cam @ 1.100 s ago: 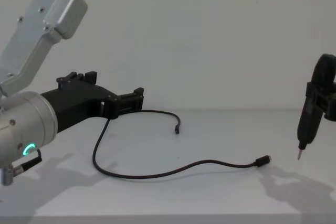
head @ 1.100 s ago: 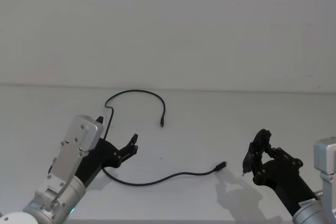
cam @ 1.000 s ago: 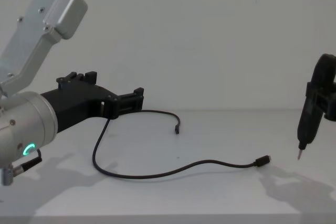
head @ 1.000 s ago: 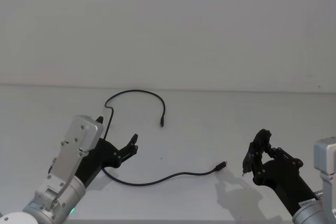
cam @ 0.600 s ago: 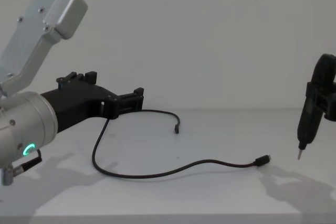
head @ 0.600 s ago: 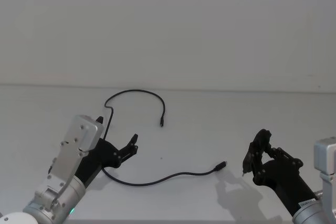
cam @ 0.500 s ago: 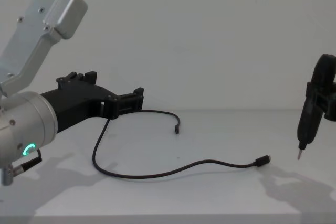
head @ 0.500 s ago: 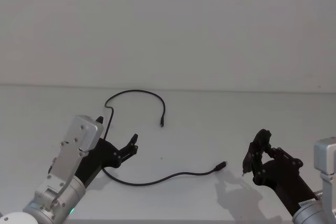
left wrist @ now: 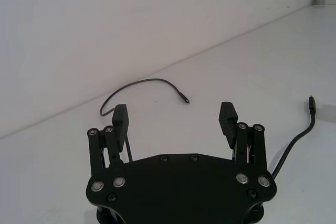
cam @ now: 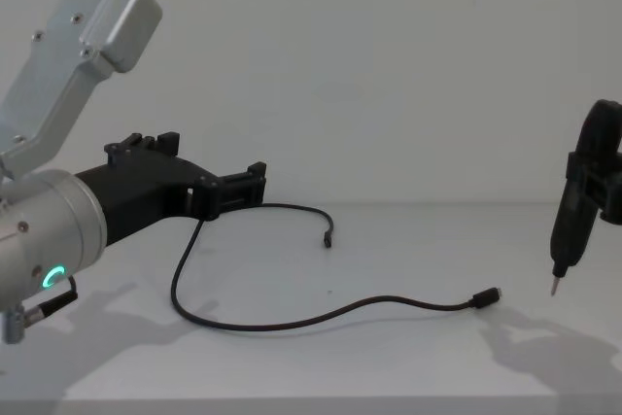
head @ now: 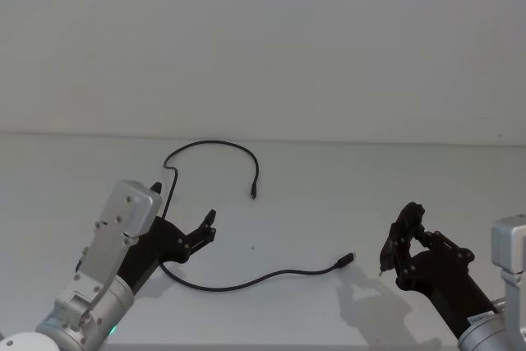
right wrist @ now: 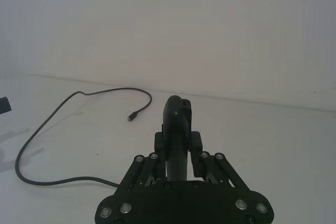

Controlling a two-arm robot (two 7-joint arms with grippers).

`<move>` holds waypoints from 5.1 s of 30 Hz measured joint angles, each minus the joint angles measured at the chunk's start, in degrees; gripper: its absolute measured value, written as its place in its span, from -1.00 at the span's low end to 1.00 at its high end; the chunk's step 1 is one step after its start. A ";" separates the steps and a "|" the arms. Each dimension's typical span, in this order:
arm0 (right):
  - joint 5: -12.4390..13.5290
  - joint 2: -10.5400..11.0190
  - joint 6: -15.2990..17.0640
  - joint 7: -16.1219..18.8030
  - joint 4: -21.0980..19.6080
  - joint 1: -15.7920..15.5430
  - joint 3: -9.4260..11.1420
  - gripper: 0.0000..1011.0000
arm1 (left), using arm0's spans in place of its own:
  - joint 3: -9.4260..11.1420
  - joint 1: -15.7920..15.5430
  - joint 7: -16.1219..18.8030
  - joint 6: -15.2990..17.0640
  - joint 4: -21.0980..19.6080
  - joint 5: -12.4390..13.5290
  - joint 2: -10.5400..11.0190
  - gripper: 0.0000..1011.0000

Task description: Pick up the data cable with the one hand.

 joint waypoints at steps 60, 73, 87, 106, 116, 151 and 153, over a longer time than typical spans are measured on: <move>0.00 0.00 -0.01 0.00 0.00 0.00 0.00 -0.47 | 5.23 -10.63 -18.64 1.14 11.43 -2.31 -0.69 0.98; 0.00 0.00 0.00 0.00 0.00 0.00 0.00 -0.47 | 9.31 -19.00 -31.89 1.83 22.25 -3.51 -3.34 0.98; 0.00 0.00 0.00 0.00 0.00 0.00 0.00 -0.47 | 12.45 -27.28 -41.77 0.61 35.89 -5.16 -7.80 0.98; 0.00 0.00 0.00 0.00 0.00 0.00 0.00 -0.47 | 13.99 -31.66 -45.95 -1.20 45.17 -5.48 -10.65 0.98; 0.00 0.00 0.00 0.00 0.00 0.00 0.00 -0.47 | 14.39 -33.63 -47.70 -2.57 50.20 -5.02 -12.65 0.93; 0.00 0.00 0.00 0.00 0.00 0.00 0.00 -0.47 | 14.75 -35.89 -50.14 -4.41 56.19 -4.30 -15.31 -0.90; 0.00 0.00 0.00 0.00 0.00 0.00 0.00 -0.47 | 14.74 -35.89 -50.16 -4.42 56.20 -4.30 -15.32 -0.90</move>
